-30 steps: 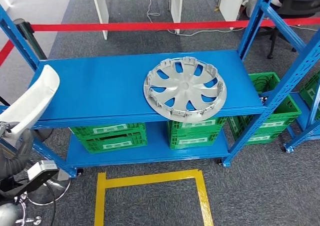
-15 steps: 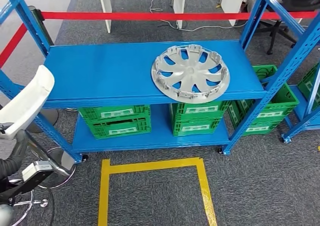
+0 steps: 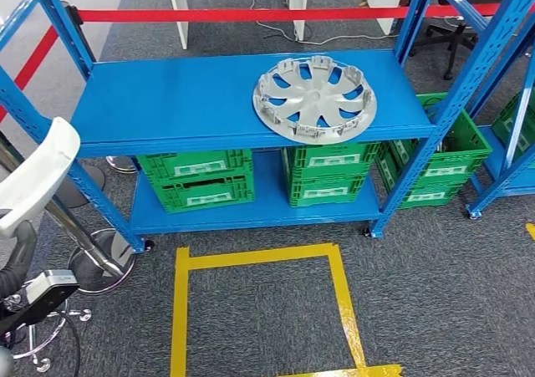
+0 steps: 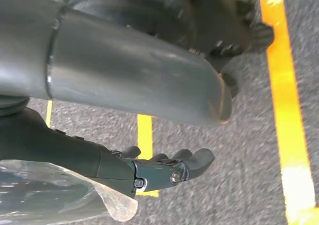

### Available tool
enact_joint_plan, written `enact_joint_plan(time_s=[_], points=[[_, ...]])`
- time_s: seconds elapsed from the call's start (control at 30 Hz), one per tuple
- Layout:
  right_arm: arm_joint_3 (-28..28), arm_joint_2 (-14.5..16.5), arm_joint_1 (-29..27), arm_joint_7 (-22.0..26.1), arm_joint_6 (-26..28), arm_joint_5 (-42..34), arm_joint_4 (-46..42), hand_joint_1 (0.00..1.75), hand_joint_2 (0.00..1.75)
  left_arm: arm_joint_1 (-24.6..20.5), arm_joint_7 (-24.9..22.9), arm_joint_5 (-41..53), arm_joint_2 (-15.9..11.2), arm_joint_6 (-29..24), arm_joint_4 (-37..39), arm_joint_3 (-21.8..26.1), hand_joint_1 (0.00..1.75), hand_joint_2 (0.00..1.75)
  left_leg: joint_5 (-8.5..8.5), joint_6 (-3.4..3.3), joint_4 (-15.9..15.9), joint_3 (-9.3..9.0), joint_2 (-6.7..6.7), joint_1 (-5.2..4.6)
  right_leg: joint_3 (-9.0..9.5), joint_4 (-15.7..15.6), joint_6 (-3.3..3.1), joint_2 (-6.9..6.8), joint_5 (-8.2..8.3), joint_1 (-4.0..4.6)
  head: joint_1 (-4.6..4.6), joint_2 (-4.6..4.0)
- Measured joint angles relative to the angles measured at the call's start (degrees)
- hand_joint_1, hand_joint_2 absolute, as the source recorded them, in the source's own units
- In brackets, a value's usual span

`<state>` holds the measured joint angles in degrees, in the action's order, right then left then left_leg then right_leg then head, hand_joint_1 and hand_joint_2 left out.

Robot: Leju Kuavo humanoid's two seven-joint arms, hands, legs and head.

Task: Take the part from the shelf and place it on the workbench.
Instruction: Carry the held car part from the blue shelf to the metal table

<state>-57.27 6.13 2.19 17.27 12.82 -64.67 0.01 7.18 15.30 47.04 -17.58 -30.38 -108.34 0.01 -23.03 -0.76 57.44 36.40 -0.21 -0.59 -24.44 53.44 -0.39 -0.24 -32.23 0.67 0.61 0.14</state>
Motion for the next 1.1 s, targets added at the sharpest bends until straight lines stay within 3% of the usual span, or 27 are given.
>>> enact_joint_plan(time_s=[0.03, 0.07, 0.13, 0.17, 0.2, 0.23, 0.27, 0.33, 0.4, 0.5, 0.57, 0.63, 0.67, 0.7, 0.73, 0.77, 0.83, 0.9, 0.93, 1.0, 1.03, 1.1], points=[[-0.02, 0.1, -0.16, -0.05, 0.15, 0.07, 0.01, 0.0, 0.0, 0.17, 0.02, 0.0, 0.04, 0.01, -0.01, 0.11, 1.75, 1.75, -1.63, 0.32, 1.1, 0.38, -0.02, 0.08, -0.54, -0.03, -0.28, -0.17, 0.64, -0.15, -0.03, -0.01], [-0.06, 0.16, -0.3, -0.08, 0.3, 0.19, 0.01, 0.0, 0.0, 0.42, 0.05, -0.05, 0.1, 0.01, -0.01, 0.27, 1.75, 1.75, -4.41, 0.65, 3.26, 0.86, -0.05, 0.19, -1.18, -0.09, -0.55, -0.36, 1.32, -0.31, -0.08, -0.01], [-0.15, 0.16, -0.43, -0.06, 0.47, 0.43, 0.02, 0.0, 0.0, 1.06, 0.1, -0.18, 0.27, -0.02, -0.03, 0.71, 1.75, 1.75, -10.77, 1.26, 9.98, 1.74, -0.02, 0.53, -2.54, 0.21, -0.86, -0.57, 2.46, -0.26, -0.23, -0.01], [-0.19, 0.17, -0.43, -0.01, 0.46, 0.53, 0.01, 0.0, 0.0, 1.39, 0.11, -0.25, 0.37, -0.01, -0.05, 0.95, 1.75, 1.75, -12.37, 1.5, 13.31, 1.92, -0.01, 0.7, -3.34, 0.54, -0.85, -0.62, 3.01, -0.26, -0.26, -0.01], [-0.21, 0.18, -0.39, 0.03, 0.46, 0.57, 0.01, 0.0, 0.0, 1.64, 0.11, -0.29, 0.44, 0.01, -0.07, 1.18, 1.75, 1.75, -12.34, 1.69, 15.5, 1.68, -0.01, 0.85, -4.3, 1.03, -0.79, -0.67, 3.51, -0.29, -0.26, -0.01], [-0.23, 0.19, -0.35, 0.05, 0.45, 0.6, 0.0, 0.0, 0.0, 1.81, 0.11, -0.33, 0.5, 0.06, -0.1, 1.4, 1.75, 1.75, -11.07, 1.86, 16.02, 0.82, 0.0, 1.0, -5.41, 1.67, -0.68, -0.74, 3.94, -0.35, -0.26, -0.01], [-0.23, 0.21, -0.33, 0.06, 0.44, 0.62, -0.01, 0.0, 0.0, 1.9, 0.11, -0.37, 0.52, 0.17, -0.17, 1.58, 1.75, 1.75, -9.2, 2.02, 14.59, -0.84, 0.01, 1.14, -6.65, 2.43, -0.52, -0.81, 4.28, -0.45, -0.27, -0.01], [-0.24, 0.24, -0.28, 0.0, 0.43, 0.7, -0.01, 0.0, 0.0, 2.01, 0.11, -0.42, 0.54, 0.48, -0.4, 1.94, 1.75, 1.75, -7.25, 2.25, 7.58, -5.72, 0.0, 1.32, -8.76, 4.03, -0.1, -0.92, 4.69, -0.52, -0.31, -0.01], [-0.27, 0.26, -0.22, -0.1, 0.43, 0.79, -0.01, 0.0, 0.0, 2.11, 0.16, -0.36, 0.55, 0.66, -0.69, 2.34, 1.75, 1.75, -8.07, 1.81, 1.85, -8.96, -0.08, 1.19, -10.1, 5.03, 0.44, -0.91, 5.33, -0.43, -0.29, -0.01], [-0.45, 0.27, -0.26, -0.12, 0.4, 0.74, 0.02, 0.0, 0.0, 2.2, 0.5, -0.2, 0.61, 0.75, -0.81, 2.76, 1.75, 1.75, -8.13, 0.73, 0.32, -8.56, 0.0, 1.13, -11.47, 5.3, 1.34, -0.66, 6.3, -0.37, -0.26, 0.0], [-0.62, 0.27, -0.32, -0.06, 0.43, 0.62, 0.07, 0.0, 0.0, 2.19, 0.69, -0.11, 0.74, 0.92, -0.81, 2.82, 1.75, 1.75, -7.12, -0.24, 0.01, -7.4, 0.23, 1.42, -12.97, 7.7, 2.02, -0.22, 3.27, -0.43, 0.08, -0.01], [-0.76, 0.27, -0.26, -0.01, 0.44, 0.55, 0.08, 0.0, 0.0, 2.21, 0.74, 0.02, 0.9, 1.14, -0.81, 2.82, 1.75, 1.75, -5.95, -0.88, 0.01, -6.03, 0.35, 1.44, -14.82, 14.16, 2.53, 0.03, -2.16, -0.64, 0.48, -0.01], [-0.87, 0.27, -0.23, 0.02, 0.45, 0.52, 0.08, 0.0, 0.0, 2.23, 0.75, 0.07, 0.97, 1.26, -0.81, 2.81, 1.75, 1.75, -5.4, -0.94, 0.03, -5.33, 0.39, 1.39, -15.5, 17.8, 2.67, 0.03, -3.93, -0.71, 0.54, -0.01], [-0.99, 0.27, -0.21, 0.04, 0.45, 0.5, 0.08, 0.0, 0.0, 2.23, 0.75, 0.13, 1.03, 1.37, -0.81, 2.81, 1.75, 1.75, -4.84, -0.93, 0.08, -4.63, 0.41, 1.33, -15.64, 20.44, 2.74, 0.03, -4.43, -0.75, 0.54, -0.01], [-1.09, 0.27, -0.2, 0.07, 0.46, 0.47, 0.08, 0.0, 0.0, 2.23, 0.75, 0.15, 1.1, 1.45, -0.81, 2.81, 1.75, 1.75, -4.3, -0.91, 0.12, -3.93, 0.42, 1.28, -14.89, 21.27, 2.73, 0.04, -3.62, -0.75, 0.55, -0.01], [-1.16, 0.27, -0.19, 0.09, 0.46, 0.45, 0.08, 0.0, 0.0, 2.23, 0.76, 0.17, 1.16, 1.52, -0.81, 2.81, 1.75, 1.75, -3.79, -0.84, 0.15, -3.29, 0.4, 1.25, -13.11, 19.88, 2.62, 0.06, -1.92, -0.75, 0.54, -0.01], [-1.22, 0.27, -0.07, 0.09, 0.5, 0.43, 0.08, 0.0, 0.0, 2.24, 0.75, 0.19, 1.27, 1.53, -0.83, 2.82, 1.75, 1.75, -2.89, -0.55, 0.26, -2.31, 0.32, 1.16, -7.18, 12.13, 2.19, 0.26, 0.94, -0.7, 0.55, -0.01], [-1.34, 0.27, 0.16, 0.09, 0.61, 0.39, 0.08, 0.0, 0.0, 2.21, 0.74, 0.2, 1.33, 1.53, -0.89, 2.84, 1.75, 1.75, -1.94, -0.03, 0.33, -1.74, 0.27, 1.03, -1.95, 4.16, 1.86, 0.55, 0.82, -0.56, 0.51, -0.01], [-1.41, 0.27, 0.24, 0.07, 0.67, 0.32, 0.08, 0.0, 0.0, 2.19, 0.74, 0.22, 1.35, 1.53, -0.91, 2.85, 1.75, 1.75, -1.39, 0.27, 0.27, -1.49, 0.29, 1.01, -0.8, 2.16, 1.8, 0.65, 0.41, -0.45, 0.51, 0.0], [-1.54, 0.3, 0.28, 0.01, 0.74, 0.09, 0.08, 0.0, 0.0, 2.18, 0.74, 0.26, 1.38, 1.53, -0.92, 2.84, 1.75, 1.75, -0.63, 0.87, 0.14, -0.99, 0.24, 1.1, -0.86, 1.27, 1.53, 0.59, 0.82, -0.5, 0.5, 0.0], [-1.58, 0.31, 0.27, -0.02, 0.75, -0.03, 0.08, 0.0, 0.0, 2.19, 0.74, 0.27, 1.38, 1.54, -0.92, 2.84, 1.75, 1.75, -1.32, 1.15, 0.57, -0.58, 0.19, 1.12, -1.35, 1.2, 1.16, 0.46, 1.33, -0.59, 0.45, 0.01], [-1.64, 0.34, 0.29, -0.01, 0.73, -0.19, 0.08, 0.0, 0.0, 2.17, 0.7, 0.29, 1.36, 1.55, -0.92, 2.84, 1.75, 1.75, -5.81, 1.68, 4.56, 0.85, 0.09, 1.21, -2.72, 1.19, 0.14, 0.1, 2.45, -0.76, 0.24, -0.01]])
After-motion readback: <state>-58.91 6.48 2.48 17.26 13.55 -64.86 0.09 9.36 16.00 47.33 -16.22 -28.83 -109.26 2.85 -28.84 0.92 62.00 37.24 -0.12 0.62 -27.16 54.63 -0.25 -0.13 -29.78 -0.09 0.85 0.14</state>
